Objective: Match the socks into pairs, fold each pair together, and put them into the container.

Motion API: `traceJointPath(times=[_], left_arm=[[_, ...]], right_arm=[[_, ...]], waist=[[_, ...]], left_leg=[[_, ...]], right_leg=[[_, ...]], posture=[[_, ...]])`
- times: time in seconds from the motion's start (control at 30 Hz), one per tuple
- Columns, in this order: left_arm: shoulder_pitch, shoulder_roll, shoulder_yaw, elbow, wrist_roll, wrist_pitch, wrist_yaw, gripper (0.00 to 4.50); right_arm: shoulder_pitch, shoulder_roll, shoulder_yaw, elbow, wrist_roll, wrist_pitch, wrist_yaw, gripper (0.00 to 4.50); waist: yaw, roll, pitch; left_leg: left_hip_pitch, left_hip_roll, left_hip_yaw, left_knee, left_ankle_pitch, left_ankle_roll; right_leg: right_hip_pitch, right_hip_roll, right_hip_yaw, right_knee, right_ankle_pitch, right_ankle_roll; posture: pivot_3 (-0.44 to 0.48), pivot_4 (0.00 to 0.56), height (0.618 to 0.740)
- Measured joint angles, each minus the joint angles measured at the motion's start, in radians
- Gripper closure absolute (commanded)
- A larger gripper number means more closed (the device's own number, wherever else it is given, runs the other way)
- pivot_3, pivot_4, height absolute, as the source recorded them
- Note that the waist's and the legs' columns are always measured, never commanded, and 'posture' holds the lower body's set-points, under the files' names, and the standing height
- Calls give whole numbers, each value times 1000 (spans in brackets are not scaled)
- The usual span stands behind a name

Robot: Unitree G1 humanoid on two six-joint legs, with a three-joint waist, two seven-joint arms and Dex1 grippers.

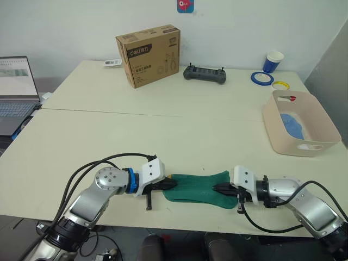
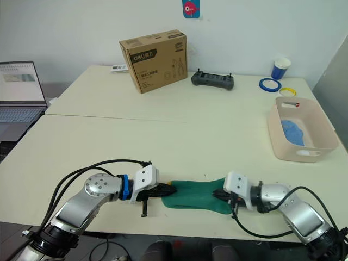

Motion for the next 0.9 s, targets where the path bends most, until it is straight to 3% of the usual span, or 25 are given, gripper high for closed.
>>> traceJointPath(times=[0.3, 0.4, 0.6, 0.83, 0.9], left_arm=[[31, -1, 31, 11, -12, -30, -10, 4465], [24, -13, 42, -5, -50, -3, -19, 4465], [-47, -37, 46, -87, -91, 57, -38, 4500], [-48, -64, 24, -109, -90, 93, -34, 4500], [-49, -65, 24, -118, -91, 95, -34, 4500]], right_arm=[[139, -73, -172, -7, -1, -30, 52, 4500], [144, -59, -268, -71, 155, 165, 35, 4500], [126, -59, -423, -111, 405, 498, -7, 2531], [66, -52, -321, -85, 343, 609, -63, 36], [51, -43, -319, -90, 357, 645, -64, 36]], waist=[[3, 0, -2], [2, 0, -2], [7, -1, -2], [6, -1, -2], [4, -2, -3]], left_leg=[[3, 0, 1, 0, 0, 0], [3, 0, 1, 0, 0, 0], [3, 0, 0, 0, 0, 0], [3, 0, 0, 0, 0, 0], [3, 1, 0, 0, 0, 0]], right_leg=[[3, 0, 1, 1, 0, 0], [2, 0, 1, 2, 0, 0], [3, 0, 1, 0, 0, 0], [2, 1, 1, 1, 0, 0], [2, 1, 2, 1, 1, 0]], posture=[[0, 150, 740], [0, 150, 740], [0, 150, 740], [0, 150, 740], [0, 150, 740]])
